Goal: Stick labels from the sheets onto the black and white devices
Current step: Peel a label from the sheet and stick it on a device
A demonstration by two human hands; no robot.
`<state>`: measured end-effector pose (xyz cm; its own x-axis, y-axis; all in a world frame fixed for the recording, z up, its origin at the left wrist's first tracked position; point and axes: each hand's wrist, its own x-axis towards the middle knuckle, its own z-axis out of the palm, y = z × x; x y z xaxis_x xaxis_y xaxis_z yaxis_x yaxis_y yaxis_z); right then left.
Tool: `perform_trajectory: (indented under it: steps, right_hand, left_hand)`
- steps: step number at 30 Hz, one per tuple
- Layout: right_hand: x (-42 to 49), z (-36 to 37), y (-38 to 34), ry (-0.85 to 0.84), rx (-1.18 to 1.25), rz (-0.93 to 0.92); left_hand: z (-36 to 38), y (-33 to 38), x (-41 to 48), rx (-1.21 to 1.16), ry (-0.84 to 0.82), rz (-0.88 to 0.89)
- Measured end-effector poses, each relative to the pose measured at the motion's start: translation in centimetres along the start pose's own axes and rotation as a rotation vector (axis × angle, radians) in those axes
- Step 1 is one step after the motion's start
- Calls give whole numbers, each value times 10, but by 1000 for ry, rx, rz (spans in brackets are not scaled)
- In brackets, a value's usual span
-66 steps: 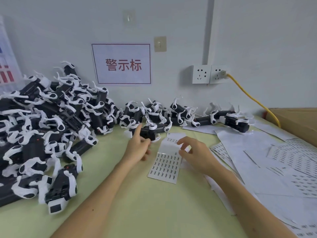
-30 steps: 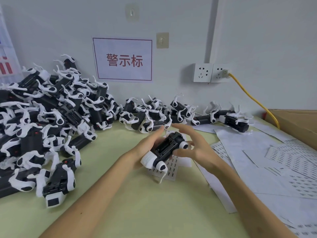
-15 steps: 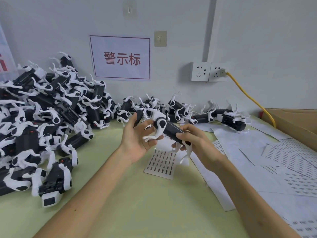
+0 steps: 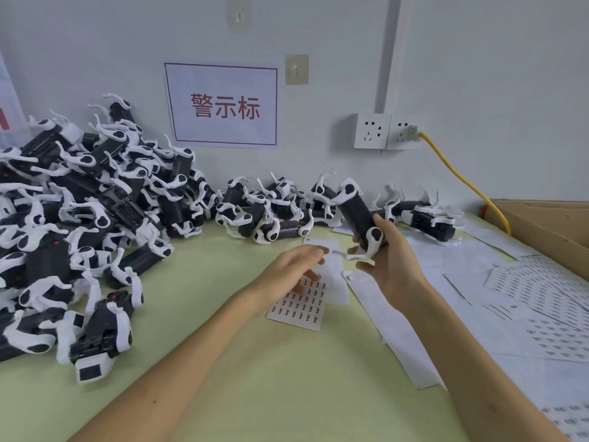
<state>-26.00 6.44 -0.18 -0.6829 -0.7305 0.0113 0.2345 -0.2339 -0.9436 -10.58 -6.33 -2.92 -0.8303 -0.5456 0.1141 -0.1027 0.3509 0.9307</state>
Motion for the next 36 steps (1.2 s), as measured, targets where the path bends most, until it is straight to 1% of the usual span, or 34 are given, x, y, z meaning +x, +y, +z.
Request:
perform_trajectory:
  steps: [2,5,7,11,15,19,23,32,34,36]
  right_hand:
    - [-1,2,3,-22,-45,-5]
    - [-7,11,9,-162,-216,-23]
    - [-12,17,13,-250,-289,-41]
    - [-16,21,14,-311,-360,-91]
    - [-15,20,12,-321,-385,-121]
    - [-13,19,14,-275,-439,-189]
    - [-10,18,19,-232,-486,-193]
    - [-11,17,18,-175,-352,-288]
    - [-12,16,16,-185,-316,-275]
    - [-12,14,14,-216,-264,-230]
  left_hand:
    - [7,1,-1,-23,-18,13]
    - [12,3,-2,-115,-31,22]
    - [10,3,-2,-185,-25,-22]
    - [10,-1,3,-228,67,-50]
    - [14,-6,6,-194,139,50]
    - [15,-6,3,-196,104,103]
    - [15,-12,-2,-72,102,142]
    - [18,-8,-6,175,9,245]
    - [19,-6,-7,153,-2,248]
    - [18,-3,-6,25,-20,223]
